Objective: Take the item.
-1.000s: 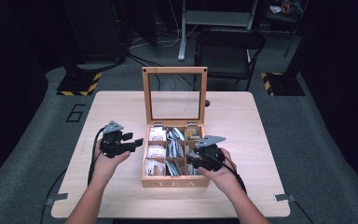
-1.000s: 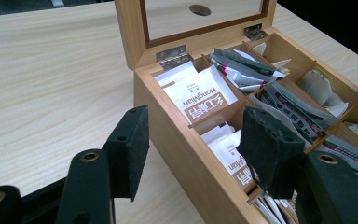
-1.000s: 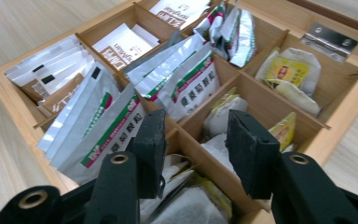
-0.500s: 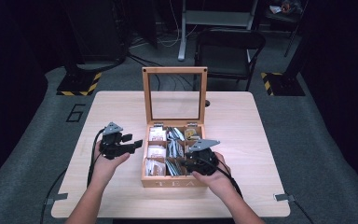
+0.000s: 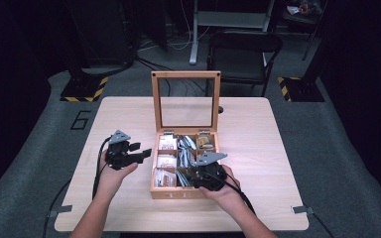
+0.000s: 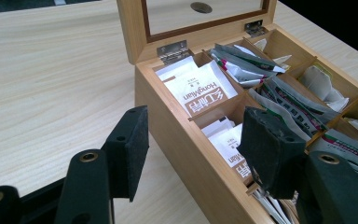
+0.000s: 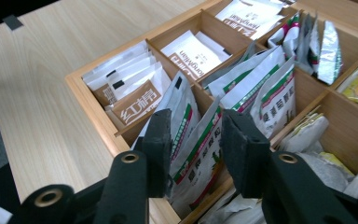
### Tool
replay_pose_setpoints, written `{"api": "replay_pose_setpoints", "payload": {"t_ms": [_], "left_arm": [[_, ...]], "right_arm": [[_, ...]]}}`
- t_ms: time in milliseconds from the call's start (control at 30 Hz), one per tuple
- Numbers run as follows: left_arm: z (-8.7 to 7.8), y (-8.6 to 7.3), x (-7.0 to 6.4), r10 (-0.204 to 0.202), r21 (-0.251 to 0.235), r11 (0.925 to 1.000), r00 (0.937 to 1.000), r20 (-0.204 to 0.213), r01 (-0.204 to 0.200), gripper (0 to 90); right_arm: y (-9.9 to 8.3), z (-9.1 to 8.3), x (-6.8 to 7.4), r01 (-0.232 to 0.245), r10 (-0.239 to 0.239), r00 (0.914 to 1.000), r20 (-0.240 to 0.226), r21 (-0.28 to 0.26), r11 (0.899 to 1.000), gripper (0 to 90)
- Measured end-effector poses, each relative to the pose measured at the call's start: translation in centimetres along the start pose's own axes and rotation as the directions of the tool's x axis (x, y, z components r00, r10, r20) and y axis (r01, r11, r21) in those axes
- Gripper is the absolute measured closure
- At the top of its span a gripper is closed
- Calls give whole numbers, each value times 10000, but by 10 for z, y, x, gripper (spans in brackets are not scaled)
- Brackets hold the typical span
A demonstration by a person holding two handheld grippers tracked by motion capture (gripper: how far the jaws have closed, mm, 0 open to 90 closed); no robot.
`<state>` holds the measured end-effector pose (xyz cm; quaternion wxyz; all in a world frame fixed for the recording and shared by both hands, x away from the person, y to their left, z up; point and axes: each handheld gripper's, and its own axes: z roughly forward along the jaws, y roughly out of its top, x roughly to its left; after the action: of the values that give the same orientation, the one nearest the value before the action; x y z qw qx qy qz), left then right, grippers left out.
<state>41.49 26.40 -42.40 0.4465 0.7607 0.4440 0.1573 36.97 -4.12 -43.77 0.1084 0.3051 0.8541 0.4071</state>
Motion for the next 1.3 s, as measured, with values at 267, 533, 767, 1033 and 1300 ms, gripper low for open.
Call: {"api": "replay_pose_setpoints", "payload": {"t_ms": [267,533,767,1033,1300], "left_arm": [[-1,0,-1,19,-38,10000,10000,37,-19,418],[-1,1,-3,77,-45,10000,9999,76,-76,419],[0,0,-3,58,-135,9999,10000,13,-58,419],[-2,1,-3,90,-54,9999,9999,84,-89,418],[-2,1,-3,55,-124,9999,10000,77,-54,419]], "right_arm": [[-3,3,-4,-155,157,9999,-69,194,9997,757],[-6,6,-5,-236,238,9997,-43,444,9987,786],[-8,11,-8,-281,280,9996,14,395,9988,788],[-9,21,-6,-151,136,9995,269,562,9983,786],[-10,28,-6,-199,178,9994,300,697,9974,792]]}}
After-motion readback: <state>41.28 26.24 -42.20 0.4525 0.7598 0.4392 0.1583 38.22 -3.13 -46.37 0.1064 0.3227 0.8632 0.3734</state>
